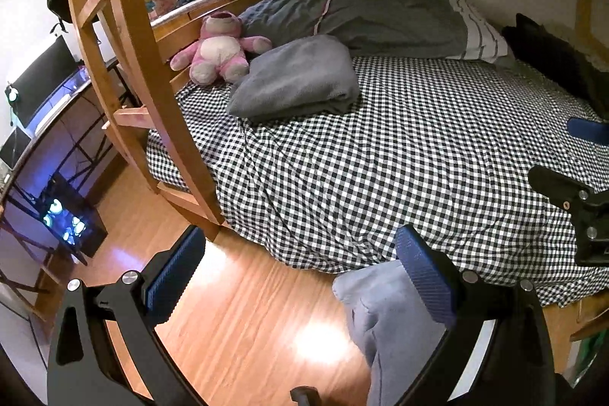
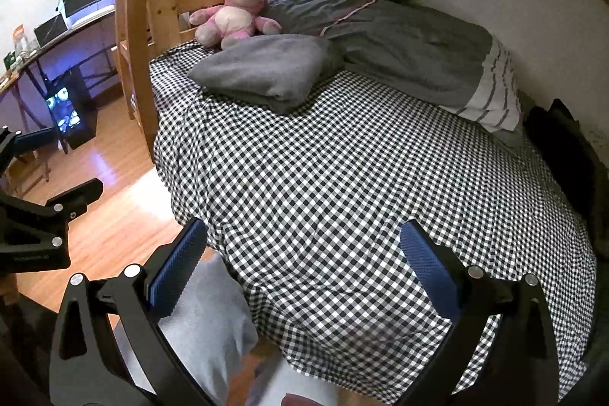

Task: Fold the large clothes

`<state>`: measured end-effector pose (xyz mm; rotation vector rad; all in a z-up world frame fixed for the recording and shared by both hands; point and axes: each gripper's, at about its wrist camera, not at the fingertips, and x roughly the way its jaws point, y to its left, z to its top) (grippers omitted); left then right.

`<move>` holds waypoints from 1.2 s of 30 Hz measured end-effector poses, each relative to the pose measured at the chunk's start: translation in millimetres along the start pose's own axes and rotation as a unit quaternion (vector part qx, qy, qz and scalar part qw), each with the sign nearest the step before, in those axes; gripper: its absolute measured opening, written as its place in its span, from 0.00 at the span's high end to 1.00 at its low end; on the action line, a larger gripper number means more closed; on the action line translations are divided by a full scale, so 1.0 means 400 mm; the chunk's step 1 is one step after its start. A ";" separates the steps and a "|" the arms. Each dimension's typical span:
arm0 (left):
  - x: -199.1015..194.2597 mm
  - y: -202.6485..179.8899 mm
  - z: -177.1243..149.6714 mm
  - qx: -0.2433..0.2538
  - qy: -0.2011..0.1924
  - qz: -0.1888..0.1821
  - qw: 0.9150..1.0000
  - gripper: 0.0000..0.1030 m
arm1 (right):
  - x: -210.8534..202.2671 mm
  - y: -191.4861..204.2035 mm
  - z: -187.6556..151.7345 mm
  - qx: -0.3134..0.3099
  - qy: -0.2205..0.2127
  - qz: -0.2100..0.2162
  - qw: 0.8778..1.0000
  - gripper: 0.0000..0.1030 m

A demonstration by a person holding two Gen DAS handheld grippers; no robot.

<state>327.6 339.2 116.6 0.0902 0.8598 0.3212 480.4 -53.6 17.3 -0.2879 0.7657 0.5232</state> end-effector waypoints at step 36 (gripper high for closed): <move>-0.035 -0.011 -0.001 -0.006 -0.024 0.003 1.000 0.04 | -0.023 -0.004 0.016 0.008 -0.026 0.007 1.000 0.03</move>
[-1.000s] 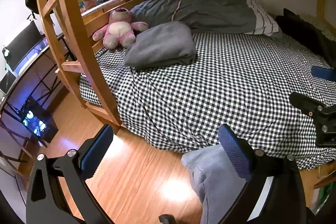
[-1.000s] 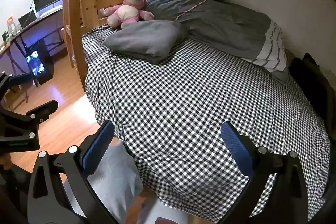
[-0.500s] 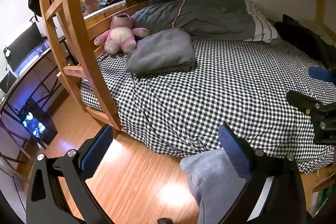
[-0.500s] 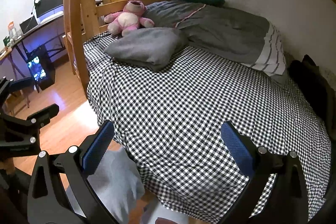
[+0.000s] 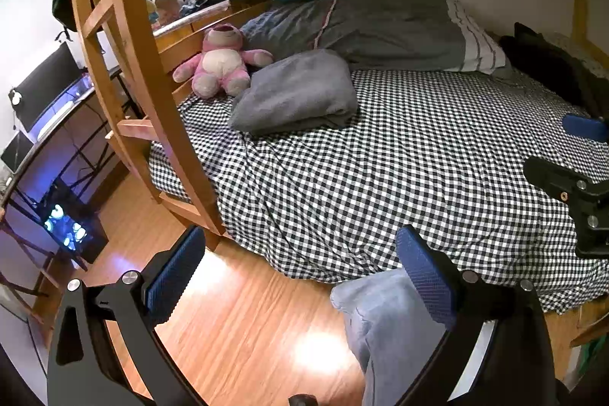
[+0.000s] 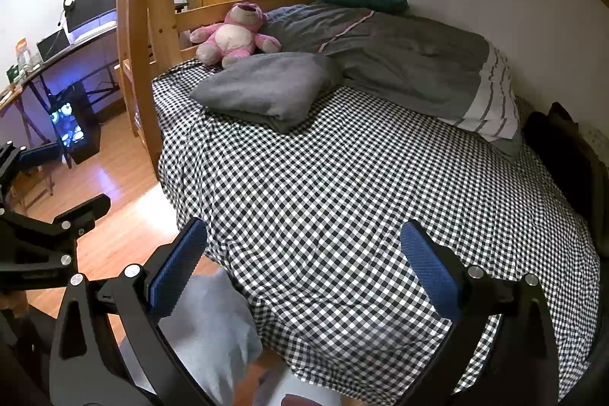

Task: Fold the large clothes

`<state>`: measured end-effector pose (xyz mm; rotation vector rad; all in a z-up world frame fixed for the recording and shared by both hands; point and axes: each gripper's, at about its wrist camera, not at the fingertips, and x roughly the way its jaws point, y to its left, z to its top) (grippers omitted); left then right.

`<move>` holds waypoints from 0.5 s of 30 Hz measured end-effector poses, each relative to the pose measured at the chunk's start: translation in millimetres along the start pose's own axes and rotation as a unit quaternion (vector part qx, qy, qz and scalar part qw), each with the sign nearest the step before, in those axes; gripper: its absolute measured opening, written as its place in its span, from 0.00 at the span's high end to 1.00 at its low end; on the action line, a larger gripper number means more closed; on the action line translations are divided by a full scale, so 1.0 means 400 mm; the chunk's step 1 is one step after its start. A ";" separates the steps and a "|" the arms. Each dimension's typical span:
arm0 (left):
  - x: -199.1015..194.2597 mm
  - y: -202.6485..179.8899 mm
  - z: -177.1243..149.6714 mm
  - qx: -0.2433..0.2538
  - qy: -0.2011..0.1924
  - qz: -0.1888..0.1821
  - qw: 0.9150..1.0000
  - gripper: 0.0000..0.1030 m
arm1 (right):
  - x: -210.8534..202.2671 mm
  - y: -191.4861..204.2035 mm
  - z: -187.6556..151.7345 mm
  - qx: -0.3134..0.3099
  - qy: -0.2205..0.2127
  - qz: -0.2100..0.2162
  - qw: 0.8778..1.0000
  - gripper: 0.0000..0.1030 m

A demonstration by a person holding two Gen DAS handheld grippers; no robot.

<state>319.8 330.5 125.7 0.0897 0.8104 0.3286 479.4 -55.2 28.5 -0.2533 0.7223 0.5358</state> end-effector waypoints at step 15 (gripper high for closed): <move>0.012 0.004 0.007 -0.008 0.012 -0.011 1.000 0.04 | 0.008 0.002 -0.007 -0.002 0.000 0.000 1.000 0.03</move>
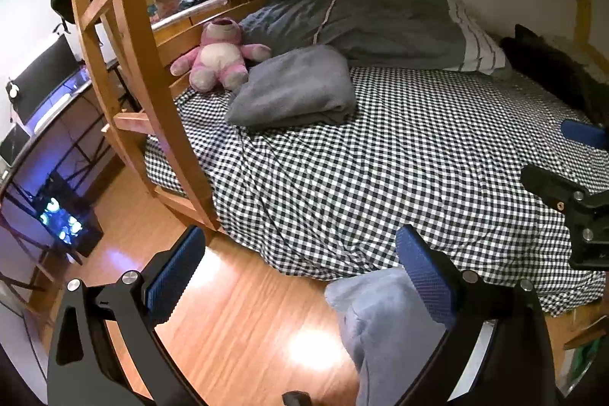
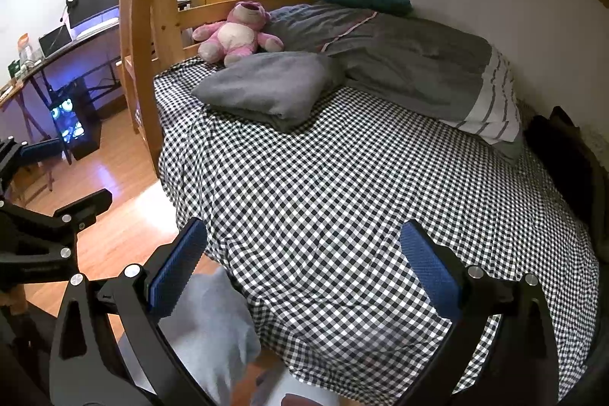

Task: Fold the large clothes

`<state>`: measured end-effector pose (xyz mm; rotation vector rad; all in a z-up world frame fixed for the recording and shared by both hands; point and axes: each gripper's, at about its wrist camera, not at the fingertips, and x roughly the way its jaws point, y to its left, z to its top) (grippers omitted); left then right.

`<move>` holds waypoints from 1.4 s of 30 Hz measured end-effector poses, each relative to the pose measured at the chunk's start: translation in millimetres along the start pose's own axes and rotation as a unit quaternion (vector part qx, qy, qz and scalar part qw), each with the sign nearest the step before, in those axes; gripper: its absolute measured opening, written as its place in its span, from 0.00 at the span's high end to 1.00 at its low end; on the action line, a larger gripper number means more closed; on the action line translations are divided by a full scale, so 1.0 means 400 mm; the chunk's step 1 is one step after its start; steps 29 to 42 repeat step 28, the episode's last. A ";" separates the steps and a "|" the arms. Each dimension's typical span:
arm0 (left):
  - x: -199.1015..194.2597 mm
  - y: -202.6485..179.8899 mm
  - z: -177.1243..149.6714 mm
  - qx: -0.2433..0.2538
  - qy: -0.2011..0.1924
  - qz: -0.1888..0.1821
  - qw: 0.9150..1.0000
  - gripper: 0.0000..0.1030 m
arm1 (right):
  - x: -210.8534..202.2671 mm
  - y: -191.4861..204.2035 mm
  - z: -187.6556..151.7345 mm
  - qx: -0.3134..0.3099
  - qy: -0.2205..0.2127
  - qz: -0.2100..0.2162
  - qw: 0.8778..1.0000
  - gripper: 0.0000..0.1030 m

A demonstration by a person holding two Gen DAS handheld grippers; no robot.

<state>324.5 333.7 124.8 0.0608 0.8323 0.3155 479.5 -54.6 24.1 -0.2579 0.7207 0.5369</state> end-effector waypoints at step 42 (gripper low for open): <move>-0.017 0.022 0.006 -0.011 -0.009 -0.002 1.000 0.04 | 0.011 -0.004 0.006 -0.005 0.002 -0.004 1.000 0.03</move>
